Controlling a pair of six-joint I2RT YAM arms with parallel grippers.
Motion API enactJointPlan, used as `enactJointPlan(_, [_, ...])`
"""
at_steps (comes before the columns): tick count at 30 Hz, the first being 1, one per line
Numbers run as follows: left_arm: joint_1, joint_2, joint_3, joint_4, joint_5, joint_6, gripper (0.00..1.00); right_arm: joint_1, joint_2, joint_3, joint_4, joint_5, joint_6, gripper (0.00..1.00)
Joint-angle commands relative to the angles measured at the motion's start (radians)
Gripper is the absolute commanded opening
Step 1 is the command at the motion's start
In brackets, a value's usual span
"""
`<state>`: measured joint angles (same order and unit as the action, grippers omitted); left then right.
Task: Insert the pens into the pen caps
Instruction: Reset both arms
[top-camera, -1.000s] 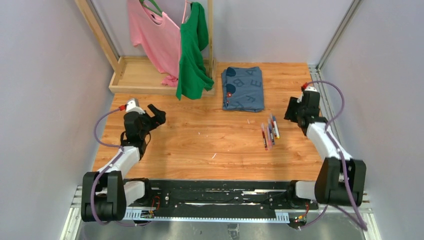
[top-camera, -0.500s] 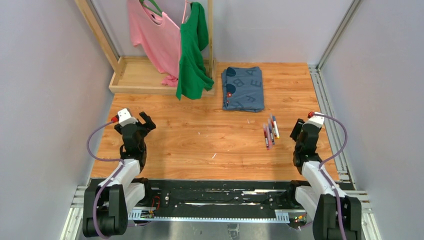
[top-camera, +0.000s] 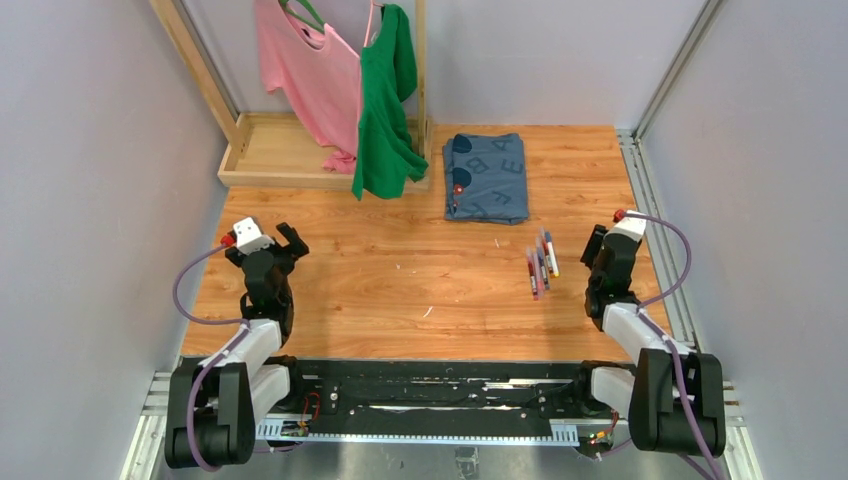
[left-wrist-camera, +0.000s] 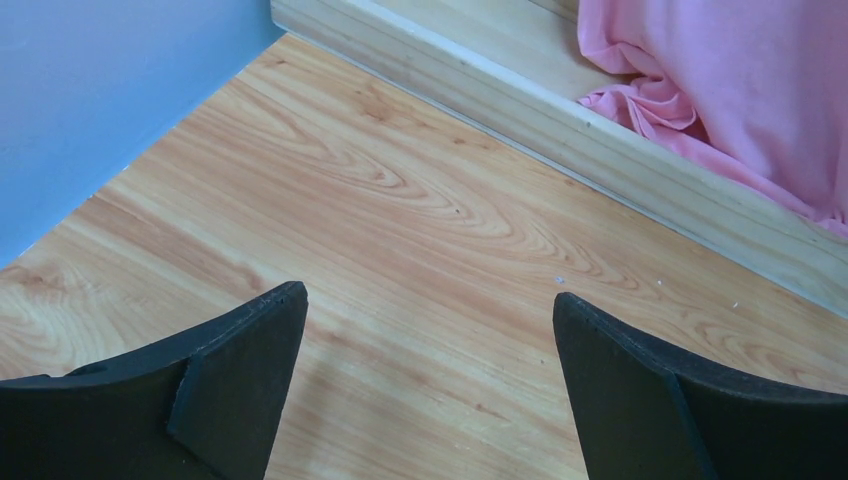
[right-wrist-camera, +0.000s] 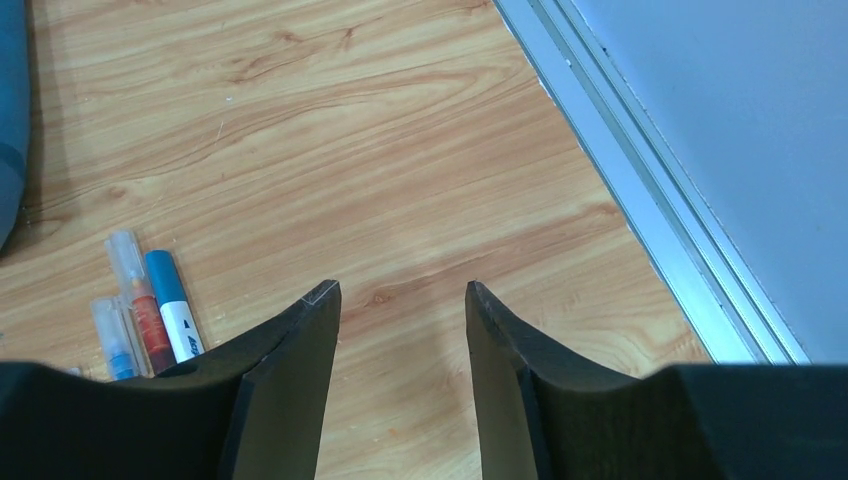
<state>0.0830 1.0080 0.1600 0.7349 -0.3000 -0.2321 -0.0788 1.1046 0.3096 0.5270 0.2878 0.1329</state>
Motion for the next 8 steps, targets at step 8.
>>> enactJointPlan(8, [0.003,0.034,-0.024,0.108,-0.044,0.017,0.99,0.000,0.041,0.055,-0.031,0.042,0.034,0.48])
